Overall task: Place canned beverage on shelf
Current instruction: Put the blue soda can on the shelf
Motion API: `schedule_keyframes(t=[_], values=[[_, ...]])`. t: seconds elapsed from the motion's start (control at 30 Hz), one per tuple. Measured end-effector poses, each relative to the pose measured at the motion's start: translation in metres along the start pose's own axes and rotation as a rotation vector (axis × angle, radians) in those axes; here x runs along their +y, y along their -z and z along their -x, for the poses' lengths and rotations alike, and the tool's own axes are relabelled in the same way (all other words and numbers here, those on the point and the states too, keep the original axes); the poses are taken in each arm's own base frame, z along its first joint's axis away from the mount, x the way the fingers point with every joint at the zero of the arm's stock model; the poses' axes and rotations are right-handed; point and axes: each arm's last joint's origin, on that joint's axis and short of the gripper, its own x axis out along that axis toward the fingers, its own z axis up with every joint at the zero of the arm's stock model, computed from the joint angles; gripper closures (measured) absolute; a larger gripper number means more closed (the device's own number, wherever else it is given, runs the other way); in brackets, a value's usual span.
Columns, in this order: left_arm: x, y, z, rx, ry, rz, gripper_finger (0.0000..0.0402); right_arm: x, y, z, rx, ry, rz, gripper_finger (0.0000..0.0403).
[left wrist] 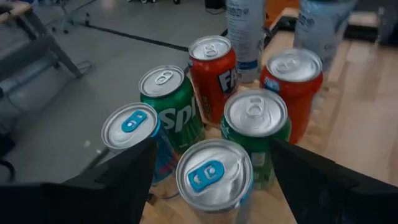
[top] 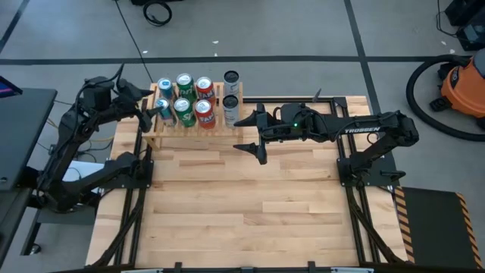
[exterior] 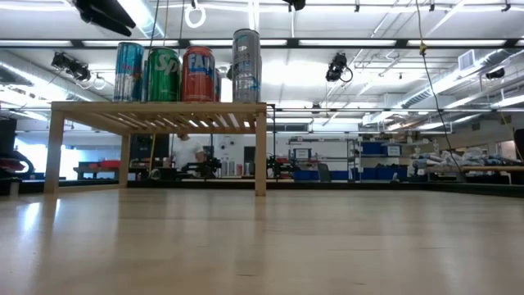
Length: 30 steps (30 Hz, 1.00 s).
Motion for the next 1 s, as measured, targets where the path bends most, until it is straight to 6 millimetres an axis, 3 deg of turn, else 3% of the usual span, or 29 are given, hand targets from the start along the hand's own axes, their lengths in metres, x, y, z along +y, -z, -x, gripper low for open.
schedule_keyframes(t=[0.37,1.0], values=[[0.009,-0.002,-0.014,0.064,-0.134,0.252,0.0086,0.000,0.000,0.000,0.000,0.000,0.000,0.0048],[0.007,0.001,-0.019,0.099,-0.075,0.370,0.0086,0.000,0.000,0.000,0.000,0.000,0.000,0.0048]])
